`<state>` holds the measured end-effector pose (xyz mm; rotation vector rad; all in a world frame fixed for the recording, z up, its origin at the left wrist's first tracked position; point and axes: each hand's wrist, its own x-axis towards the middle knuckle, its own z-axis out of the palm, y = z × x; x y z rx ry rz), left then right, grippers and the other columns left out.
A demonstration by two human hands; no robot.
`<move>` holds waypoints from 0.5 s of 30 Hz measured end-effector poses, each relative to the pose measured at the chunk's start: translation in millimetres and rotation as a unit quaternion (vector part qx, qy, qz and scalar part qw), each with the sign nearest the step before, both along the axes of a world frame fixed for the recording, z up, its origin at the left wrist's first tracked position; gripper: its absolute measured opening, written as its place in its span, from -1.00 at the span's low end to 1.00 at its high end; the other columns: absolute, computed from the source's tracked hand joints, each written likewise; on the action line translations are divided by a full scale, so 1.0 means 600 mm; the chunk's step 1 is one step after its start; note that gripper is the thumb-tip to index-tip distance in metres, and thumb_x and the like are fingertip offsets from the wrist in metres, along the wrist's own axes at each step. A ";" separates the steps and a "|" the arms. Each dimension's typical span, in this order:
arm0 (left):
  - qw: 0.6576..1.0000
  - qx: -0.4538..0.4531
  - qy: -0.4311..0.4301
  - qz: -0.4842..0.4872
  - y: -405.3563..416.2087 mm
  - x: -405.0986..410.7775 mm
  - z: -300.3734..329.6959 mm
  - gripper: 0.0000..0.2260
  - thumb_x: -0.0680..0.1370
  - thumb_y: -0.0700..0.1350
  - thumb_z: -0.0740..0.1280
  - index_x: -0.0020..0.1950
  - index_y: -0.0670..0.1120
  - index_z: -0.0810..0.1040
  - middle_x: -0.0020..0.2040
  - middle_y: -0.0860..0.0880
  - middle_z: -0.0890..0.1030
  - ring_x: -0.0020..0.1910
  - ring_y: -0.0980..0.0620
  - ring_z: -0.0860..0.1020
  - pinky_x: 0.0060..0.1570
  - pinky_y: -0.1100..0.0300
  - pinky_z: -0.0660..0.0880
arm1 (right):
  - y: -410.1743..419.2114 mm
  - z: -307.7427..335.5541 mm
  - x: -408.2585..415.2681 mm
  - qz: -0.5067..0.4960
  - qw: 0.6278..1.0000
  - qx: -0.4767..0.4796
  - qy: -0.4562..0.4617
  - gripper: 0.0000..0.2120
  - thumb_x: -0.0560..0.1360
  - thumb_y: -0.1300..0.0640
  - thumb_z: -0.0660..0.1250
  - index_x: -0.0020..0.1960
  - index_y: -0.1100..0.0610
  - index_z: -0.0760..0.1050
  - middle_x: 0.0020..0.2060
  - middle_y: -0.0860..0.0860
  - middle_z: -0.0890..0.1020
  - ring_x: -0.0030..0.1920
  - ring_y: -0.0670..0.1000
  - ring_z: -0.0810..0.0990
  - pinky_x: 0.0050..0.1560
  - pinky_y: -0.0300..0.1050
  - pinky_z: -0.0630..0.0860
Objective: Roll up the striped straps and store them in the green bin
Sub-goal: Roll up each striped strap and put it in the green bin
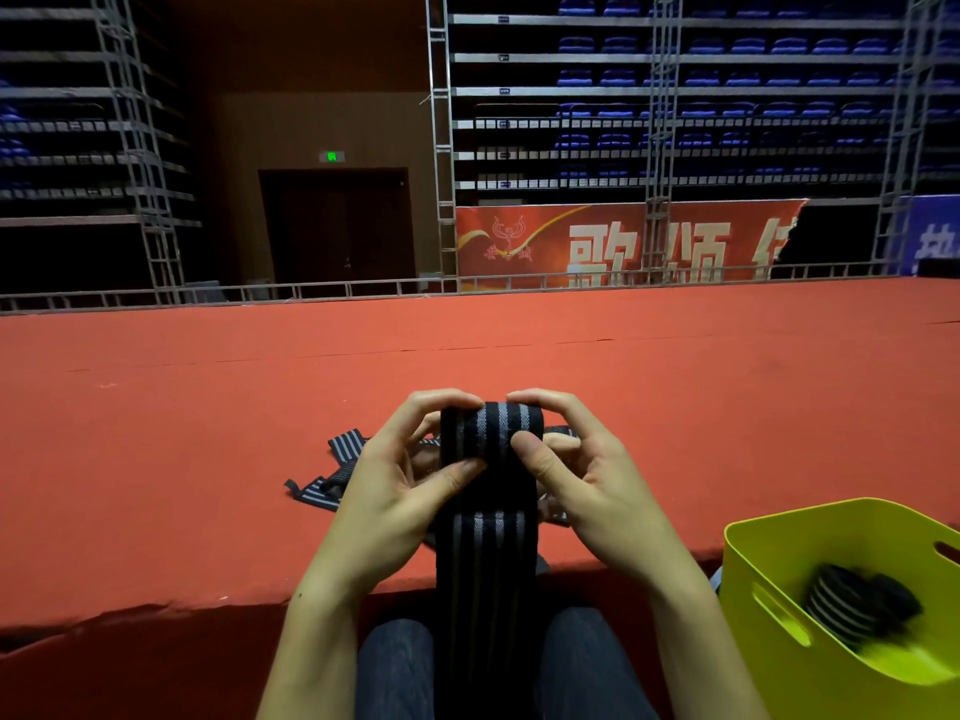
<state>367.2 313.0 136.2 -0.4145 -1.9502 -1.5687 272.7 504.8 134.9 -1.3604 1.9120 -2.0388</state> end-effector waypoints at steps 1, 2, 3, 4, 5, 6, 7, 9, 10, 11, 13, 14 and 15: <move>1.000 0.001 -0.001 -0.001 0.000 0.000 0.000 -0.62 0.62 -0.35 0.43 0.39 -0.07 0.55 0.27 -0.12 0.67 0.18 -0.20 0.74 0.16 -0.09 0.67 | 0.000 0.001 0.000 0.003 1.000 -0.006 0.001 -0.65 0.67 -0.01 0.36 0.44 -0.12 0.50 -0.14 0.05 0.70 -0.24 -0.05 0.61 -0.26 -0.09 0.52; 1.000 0.003 -0.005 -0.003 0.002 0.001 0.001 -0.63 0.62 -0.34 0.43 0.40 -0.07 0.55 0.28 -0.10 0.67 0.17 -0.19 0.74 0.13 -0.06 0.68 | 0.000 0.001 0.001 0.007 1.000 -0.012 0.000 -0.66 0.67 0.02 0.36 0.44 -0.10 0.50 -0.11 0.09 0.71 -0.22 0.00 0.62 -0.25 -0.06 0.53; 1.000 0.007 -0.010 -0.003 0.004 0.002 0.002 -0.65 0.64 -0.31 0.42 0.40 -0.07 0.55 0.28 -0.09 0.67 0.13 -0.18 0.76 0.07 0.00 0.68 | 0.001 0.001 0.001 0.011 1.000 -0.019 -0.002 -0.66 0.67 0.04 0.36 0.44 -0.09 0.50 -0.06 0.14 0.73 -0.18 0.05 0.65 -0.24 0.02 0.57; 1.000 0.014 -0.015 -0.002 0.006 0.004 0.005 -0.67 0.65 -0.28 0.41 0.40 -0.06 0.56 0.27 -0.08 0.68 0.06 -0.15 0.77 -0.01 0.06 0.68 | 0.001 0.001 0.001 0.014 1.000 -0.024 -0.003 -0.66 0.67 0.06 0.36 0.44 -0.08 0.50 -0.02 0.16 0.73 -0.14 0.11 0.67 -0.21 0.14 0.60; 1.000 0.022 -0.022 0.005 0.008 0.007 0.008 -0.70 0.67 -0.24 0.39 0.40 -0.05 0.56 0.24 -0.08 0.69 -0.04 -0.10 0.78 -0.11 0.14 0.67 | 0.001 0.000 0.001 0.013 0.999 -0.029 -0.001 -0.66 0.68 0.09 0.36 0.44 -0.07 0.50 0.00 0.17 0.72 -0.10 0.13 0.69 -0.15 0.22 0.63; 0.999 0.027 -0.029 0.015 0.010 0.009 0.011 -0.72 0.68 -0.20 0.38 0.39 -0.04 0.57 0.21 -0.08 0.71 -0.15 -0.06 0.77 -0.22 0.20 0.63 | 0.001 -0.002 0.001 0.009 0.999 -0.033 0.004 -0.66 0.68 0.13 0.36 0.43 -0.06 0.51 0.00 0.15 0.73 -0.06 0.13 0.72 -0.09 0.20 0.67; 0.999 0.028 -0.035 0.026 0.012 0.010 0.013 -0.74 0.69 -0.15 0.37 0.39 -0.02 0.58 0.19 -0.07 0.71 -0.22 -0.05 0.75 -0.30 0.21 0.59 | 0.001 -0.004 0.000 0.003 0.999 -0.036 0.009 -0.67 0.69 0.17 0.35 0.43 -0.04 0.52 0.01 0.12 0.73 -0.02 0.11 0.75 -0.04 0.14 0.68; 0.998 0.024 -0.041 0.042 0.013 0.009 0.016 -0.75 0.70 -0.07 0.36 0.38 -0.01 0.59 0.19 -0.07 0.71 -0.20 -0.12 0.75 -0.33 0.01 0.63 | 0.000 -0.006 -0.001 -0.004 0.999 -0.037 0.013 -0.67 0.70 0.22 0.35 0.42 -0.03 0.52 0.06 0.10 0.73 0.05 0.11 0.77 0.07 0.06 0.69; 0.998 0.022 -0.041 0.049 0.014 0.008 0.018 -0.75 0.70 -0.05 0.36 0.37 -0.01 0.60 0.19 -0.07 0.71 -0.15 -0.17 0.76 -0.25 -0.12 0.68 | -0.002 -0.006 -0.001 -0.004 0.999 -0.037 0.013 -0.68 0.70 0.22 0.35 0.41 -0.03 0.53 0.08 0.10 0.74 0.07 0.12 0.77 0.10 0.05 0.69; 0.997 0.022 -0.040 0.055 0.014 0.006 0.019 -0.76 0.69 -0.05 0.38 0.36 -0.01 0.60 0.19 -0.07 0.71 -0.11 -0.19 0.76 -0.17 -0.17 0.70 | -0.005 -0.007 -0.002 -0.004 0.999 -0.038 0.014 -0.68 0.69 0.21 0.36 0.41 -0.03 0.53 0.09 0.09 0.74 0.08 0.12 0.77 0.10 0.03 0.69; 0.997 0.030 -0.036 0.062 0.015 0.003 0.020 -0.78 0.68 -0.08 0.41 0.33 -0.03 0.62 0.19 -0.08 0.71 -0.10 -0.18 0.77 -0.11 -0.12 0.70 | -0.008 -0.007 -0.004 -0.002 0.999 -0.040 0.014 -0.69 0.68 0.20 0.38 0.39 -0.04 0.54 0.11 0.07 0.74 0.08 0.14 0.76 0.10 -0.03 0.67; 0.997 0.038 -0.034 0.062 0.014 0.001 0.020 -0.79 0.67 -0.10 0.43 0.31 -0.04 0.63 0.18 -0.08 0.71 -0.10 -0.17 0.77 -0.10 -0.09 0.69 | -0.009 -0.007 -0.005 0.002 0.999 -0.041 0.013 -0.68 0.67 0.20 0.38 0.38 -0.04 0.54 0.14 0.06 0.73 0.09 0.17 0.75 0.11 -0.05 0.66; 0.997 0.045 -0.030 0.062 0.013 0.000 0.020 -0.79 0.66 -0.12 0.44 0.30 -0.05 0.64 0.18 -0.09 0.72 -0.10 -0.16 0.76 -0.09 -0.07 0.68 | -0.009 -0.008 -0.007 0.008 0.999 -0.041 0.009 -0.67 0.67 0.21 0.39 0.38 -0.05 0.55 0.18 0.06 0.73 0.11 0.21 0.75 0.13 -0.03 0.66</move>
